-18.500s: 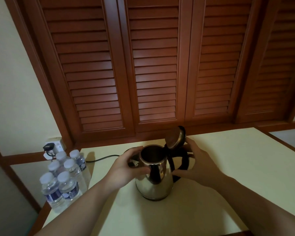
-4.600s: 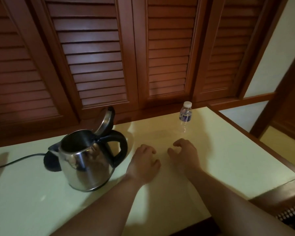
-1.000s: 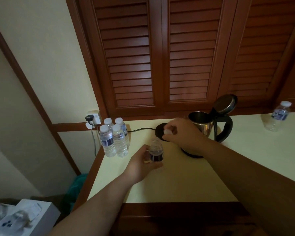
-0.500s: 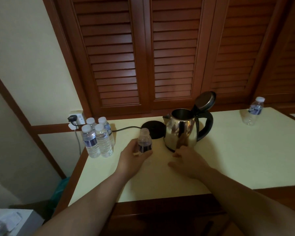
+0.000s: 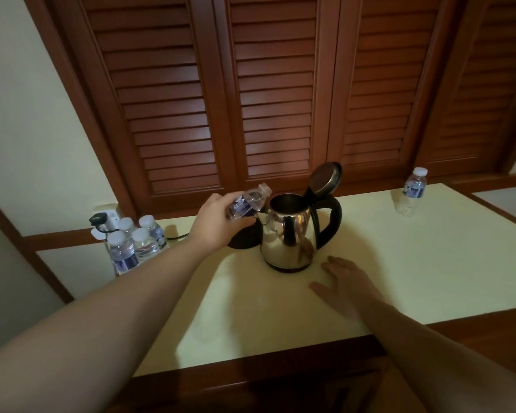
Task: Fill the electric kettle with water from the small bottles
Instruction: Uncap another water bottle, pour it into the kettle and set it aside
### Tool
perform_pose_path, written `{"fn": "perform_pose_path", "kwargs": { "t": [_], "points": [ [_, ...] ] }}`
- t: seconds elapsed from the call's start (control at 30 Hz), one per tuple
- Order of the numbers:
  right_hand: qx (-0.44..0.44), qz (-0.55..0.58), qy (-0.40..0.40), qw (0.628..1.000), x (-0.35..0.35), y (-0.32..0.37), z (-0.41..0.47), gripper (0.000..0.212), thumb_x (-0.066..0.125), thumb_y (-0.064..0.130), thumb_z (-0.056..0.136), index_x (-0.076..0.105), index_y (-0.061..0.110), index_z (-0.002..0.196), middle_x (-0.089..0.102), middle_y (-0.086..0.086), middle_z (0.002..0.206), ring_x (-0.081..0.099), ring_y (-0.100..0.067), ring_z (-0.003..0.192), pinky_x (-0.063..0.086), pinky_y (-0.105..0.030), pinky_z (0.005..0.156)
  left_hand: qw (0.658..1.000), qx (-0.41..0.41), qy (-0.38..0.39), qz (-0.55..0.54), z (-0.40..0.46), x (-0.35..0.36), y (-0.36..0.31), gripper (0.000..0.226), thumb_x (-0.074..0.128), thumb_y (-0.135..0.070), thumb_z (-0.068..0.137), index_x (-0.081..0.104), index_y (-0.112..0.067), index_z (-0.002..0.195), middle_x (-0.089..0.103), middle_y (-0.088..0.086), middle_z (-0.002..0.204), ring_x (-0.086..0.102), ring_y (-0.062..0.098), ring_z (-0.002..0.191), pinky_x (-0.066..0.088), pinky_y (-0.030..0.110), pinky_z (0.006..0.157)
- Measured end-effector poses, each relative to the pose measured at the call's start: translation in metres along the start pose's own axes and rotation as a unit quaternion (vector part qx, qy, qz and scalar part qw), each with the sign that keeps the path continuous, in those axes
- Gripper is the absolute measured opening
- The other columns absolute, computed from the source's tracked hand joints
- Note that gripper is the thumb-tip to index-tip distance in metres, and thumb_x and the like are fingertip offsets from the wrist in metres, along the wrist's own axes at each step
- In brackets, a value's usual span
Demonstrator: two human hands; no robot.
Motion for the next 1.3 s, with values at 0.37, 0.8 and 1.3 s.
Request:
{"fn": "perform_pose_path", "kwargs": {
  "t": [0.37, 0.8, 1.3],
  "points": [
    [0.000, 0.007, 0.020, 1.000, 0.004, -0.005, 0.001, 0.086, 0.039, 0.080, 0.091, 0.029, 0.032, 0.162, 0.017, 0.012, 0.171, 0.012, -0.011, 0.157, 0.012, -0.032, 0.125, 0.981, 0.066, 0.089, 0.156, 0.034, -0.005, -0.017, 0.076, 0.083, -0.048, 0.081, 0.052, -0.037, 0.150, 0.040, -0.006, 0.099, 0.045, 0.019, 0.106, 0.047, 0.043, 0.099],
    [-0.001, 0.029, -0.003, 1.000, 0.006, -0.009, 0.003, 0.084, 0.047, 0.080, 0.089, 0.038, 0.032, 0.158, 0.024, 0.013, 0.169, 0.018, -0.009, 0.155, 0.015, -0.030, 0.125, 0.966, 0.108, 0.125, 0.201, 0.043, -0.005, -0.033, 0.071, 0.081, -0.050, 0.083, 0.053, -0.042, 0.147, 0.039, -0.009, 0.099, 0.043, 0.017, 0.106, 0.048, 0.042, 0.093],
    [0.000, 0.037, -0.020, 0.999, 0.003, -0.009, 0.003, 0.085, 0.049, 0.080, 0.086, 0.043, 0.032, 0.156, 0.030, 0.012, 0.167, 0.023, -0.010, 0.153, 0.020, -0.030, 0.124, 0.948, 0.127, 0.141, 0.256, 0.050, -0.013, -0.054, 0.072, 0.078, -0.056, 0.083, 0.052, -0.039, 0.148, 0.043, -0.004, 0.108, 0.046, 0.020, 0.110, 0.049, 0.042, 0.088]
  ]
}}
Point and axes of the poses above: each hand's wrist, its own z-axis towards the middle knuckle, its own x-axis out of the palm, y = z × x, the point moved 7 cm from there along z, towards the middle knuckle
